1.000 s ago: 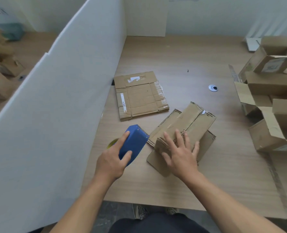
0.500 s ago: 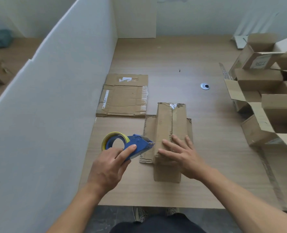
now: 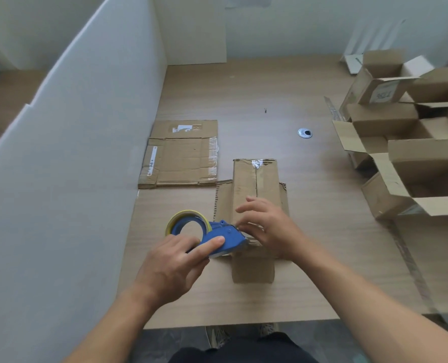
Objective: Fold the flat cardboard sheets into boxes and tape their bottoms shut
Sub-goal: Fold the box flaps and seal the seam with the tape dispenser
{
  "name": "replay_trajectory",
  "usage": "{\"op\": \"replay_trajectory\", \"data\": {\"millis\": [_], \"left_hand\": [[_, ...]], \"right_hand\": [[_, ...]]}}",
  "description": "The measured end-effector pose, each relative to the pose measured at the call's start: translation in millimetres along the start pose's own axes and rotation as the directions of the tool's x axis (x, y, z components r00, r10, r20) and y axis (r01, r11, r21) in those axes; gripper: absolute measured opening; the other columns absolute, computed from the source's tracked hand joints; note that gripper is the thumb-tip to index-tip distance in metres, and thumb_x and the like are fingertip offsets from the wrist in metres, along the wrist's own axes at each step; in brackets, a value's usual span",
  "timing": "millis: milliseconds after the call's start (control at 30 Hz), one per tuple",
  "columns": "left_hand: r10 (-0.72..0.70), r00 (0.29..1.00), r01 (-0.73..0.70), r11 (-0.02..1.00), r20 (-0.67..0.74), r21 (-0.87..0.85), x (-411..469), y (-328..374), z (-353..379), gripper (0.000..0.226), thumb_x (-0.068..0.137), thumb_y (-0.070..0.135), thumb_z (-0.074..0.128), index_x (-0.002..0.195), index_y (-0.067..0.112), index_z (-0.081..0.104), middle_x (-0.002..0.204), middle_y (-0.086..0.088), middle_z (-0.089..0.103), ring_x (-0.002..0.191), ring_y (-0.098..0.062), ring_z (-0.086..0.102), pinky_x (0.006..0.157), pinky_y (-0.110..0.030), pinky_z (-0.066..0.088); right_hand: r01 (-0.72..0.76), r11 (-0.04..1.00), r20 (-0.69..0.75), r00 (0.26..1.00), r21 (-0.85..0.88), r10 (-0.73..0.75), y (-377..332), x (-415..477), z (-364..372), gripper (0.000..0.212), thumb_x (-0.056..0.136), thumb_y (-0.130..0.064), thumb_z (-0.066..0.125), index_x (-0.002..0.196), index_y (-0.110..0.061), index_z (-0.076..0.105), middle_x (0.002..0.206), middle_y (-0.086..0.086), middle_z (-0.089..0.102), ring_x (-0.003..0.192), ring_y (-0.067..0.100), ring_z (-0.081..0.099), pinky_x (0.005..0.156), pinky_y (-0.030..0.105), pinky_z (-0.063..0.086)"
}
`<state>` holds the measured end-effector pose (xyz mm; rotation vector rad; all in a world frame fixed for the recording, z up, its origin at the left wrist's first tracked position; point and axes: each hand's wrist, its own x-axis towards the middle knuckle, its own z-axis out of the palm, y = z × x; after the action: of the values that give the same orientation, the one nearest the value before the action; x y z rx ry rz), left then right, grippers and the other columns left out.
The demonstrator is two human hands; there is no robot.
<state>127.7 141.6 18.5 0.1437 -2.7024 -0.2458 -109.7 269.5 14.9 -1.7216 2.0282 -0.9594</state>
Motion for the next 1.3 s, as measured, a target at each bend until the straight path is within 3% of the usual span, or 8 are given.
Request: {"op": "replay_trajectory", "data": {"millis": [167,433,567,733,833,900,1067,1300], "left_hand": [[-0.026,0.999,0.028,0.997,0.024,-0.068,2,1,-2,0.053,0.093,0.029,0.058,0.144,0.031,0.042,0.082,0.005,0.06,0.064,-0.017,0.049,0.058,-0.03,0.043],[-0.122,0.984,0.15,0.962,0.131,-0.229,6,2,-13,0.06,0.082,0.031,0.06,0.14,0.034,0.046,0.08,0.009,0.064,0.067,-0.01,0.051,0.059,-0.023,0.043],[-0.1,0.972,0.147,0.964,0.212,-0.219,5,-10,-17,0.064,0.08,0.035,0.059,0.142,0.04,0.043,0.085,0.012,0.066,0.07,-0.012,0.058,0.061,-0.025,0.047],[-0.148,0.919,0.24,0.945,0.365,-0.222,13,-25,-25,0.064,0.078,0.042,0.052,0.139,0.056,0.037,0.1,0.022,0.067,0.079,-0.003,0.059,0.066,-0.023,0.049],[-0.214,0.845,0.371,0.895,0.49,-0.249,16,-32,-30,0.061,0.077,0.045,0.05,0.127,0.076,0.033,0.112,0.037,0.06,0.091,0.002,0.059,0.076,-0.018,0.047],[-0.24,0.804,0.433,0.864,0.544,-0.259,22,-33,-33,0.06,0.076,0.04,0.052,0.119,0.08,0.037,0.107,0.047,0.055,0.095,0.01,0.055,0.075,-0.011,0.043],[-0.236,0.713,0.469,0.861,0.66,-0.198,43,-25,-33,0.058,0.076,0.042,0.049,0.125,0.071,0.039,0.111,0.034,0.059,0.094,0.003,0.057,0.081,-0.026,0.05],[-0.276,0.634,0.532,0.833,0.722,-0.149,62,-21,-30,0.049,0.072,0.043,0.047,0.114,0.068,0.045,0.115,0.032,0.056,0.097,0.002,0.056,0.081,-0.026,0.049]], "right_hand": [[-0.004,1.0,-0.16,0.987,-0.014,0.002,-3,-9,6,0.031,0.09,-0.041,0.054,0.083,-0.018,0.072,0.109,-0.002,0.067,0.122,0.029,0.056,0.092,0.055,0.048],[-0.273,0.933,-0.061,0.954,0.235,0.295,-8,-30,-4,0.016,0.09,-0.025,0.069,0.075,-0.023,0.074,0.12,-0.02,0.056,0.132,0.003,0.04,0.104,0.022,0.03],[-0.35,0.885,-0.126,0.907,0.307,0.402,-5,-44,-17,0.017,0.085,-0.029,0.069,0.069,-0.032,0.072,0.117,-0.014,0.058,0.117,-0.008,0.05,0.095,0.009,0.034],[-0.465,0.737,-0.174,0.776,0.491,0.606,7,-76,-28,0.021,0.09,-0.014,0.069,0.071,-0.019,0.077,0.111,-0.01,0.057,0.101,-0.001,0.059,0.085,0.017,0.044],[-0.516,0.651,-0.162,0.701,0.557,0.694,14,-96,-29,0.015,0.092,-0.014,0.067,0.08,-0.011,0.077,0.115,-0.01,0.056,0.094,-0.008,0.059,0.074,0.004,0.043],[-0.563,0.619,-0.111,0.684,0.548,0.721,17,-103,-22,0.015,0.092,-0.017,0.067,0.081,-0.014,0.077,0.116,-0.011,0.057,0.102,-0.003,0.059,0.078,0.009,0.044],[-0.637,0.488,-0.085,0.554,0.597,0.828,32,-108,-5,0.021,0.09,-0.022,0.066,0.072,-0.023,0.078,0.109,-0.009,0.062,0.105,0.01,0.06,0.1,0.045,0.048],[-0.692,0.422,-0.044,0.493,0.586,0.869,37,-104,2,0.023,0.088,-0.025,0.065,0.068,-0.026,0.076,0.104,-0.006,0.066,0.1,0.012,0.061,0.096,0.045,0.05]]}}
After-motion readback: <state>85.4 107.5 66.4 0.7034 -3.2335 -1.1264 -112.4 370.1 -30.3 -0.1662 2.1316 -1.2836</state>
